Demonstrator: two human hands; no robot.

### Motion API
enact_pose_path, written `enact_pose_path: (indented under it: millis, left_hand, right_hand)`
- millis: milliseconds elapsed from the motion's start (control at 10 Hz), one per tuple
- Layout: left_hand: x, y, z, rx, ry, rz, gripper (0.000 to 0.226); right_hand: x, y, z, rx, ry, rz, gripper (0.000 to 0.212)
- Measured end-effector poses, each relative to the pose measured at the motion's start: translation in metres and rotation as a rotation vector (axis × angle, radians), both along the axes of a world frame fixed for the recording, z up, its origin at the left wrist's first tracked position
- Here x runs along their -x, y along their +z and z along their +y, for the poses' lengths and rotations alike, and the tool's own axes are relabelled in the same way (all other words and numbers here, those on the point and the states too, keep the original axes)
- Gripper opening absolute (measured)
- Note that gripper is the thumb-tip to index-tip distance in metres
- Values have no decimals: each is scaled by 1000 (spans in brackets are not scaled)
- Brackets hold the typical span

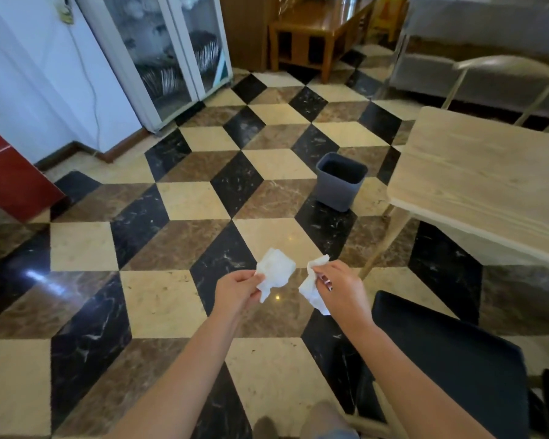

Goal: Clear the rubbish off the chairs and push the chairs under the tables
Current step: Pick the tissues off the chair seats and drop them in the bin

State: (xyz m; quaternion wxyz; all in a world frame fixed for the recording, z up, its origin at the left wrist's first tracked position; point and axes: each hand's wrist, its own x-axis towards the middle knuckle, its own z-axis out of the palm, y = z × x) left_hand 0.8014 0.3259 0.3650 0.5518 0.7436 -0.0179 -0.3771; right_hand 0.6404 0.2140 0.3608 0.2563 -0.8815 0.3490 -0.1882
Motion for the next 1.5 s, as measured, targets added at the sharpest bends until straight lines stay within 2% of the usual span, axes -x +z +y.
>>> enact_pose_path:
  millis: [100,200,400,600,800,900,1000,1200,1500]
  left_hand:
    - [-15,-1,-16,21,6,32,4]
    - [-32,-2,-44,31,-18,50,3]
    - [-78,-6,-123,-1,-88,10,8]
    - [-130,2,-244,-16,-110,-16,8]
    - [-173,-1,-341,-25,-95,5,13]
    - [-197,-10,-386,-36,-124,22,11]
    - [-229,-19,-437,-73,-200,-7,7]
    - [-304,-25,-540,-155,-341,-6,21]
    - [-361,-42,-680,-239,-483,-47,29]
  right_hand:
    - [-9,-2,-15,-7,-52,35,23]
    - [-23,-7,-43,122,-2,72,16]
    - [-72,-12,-121,-77,-106,-44,19]
    - [-133,-3,-226,-75,-194,-102,18]
    - [-171,1,-319,-19,-200,-25,20]
    - [-191,-10,-361,-62,-249,3,21]
    - [-217,-23,-404,-90,-238,110,25]
    - [-276,-26,-482,-282,-438,29,19]
    - [-322,-44,-585,-386,-671,34,19]
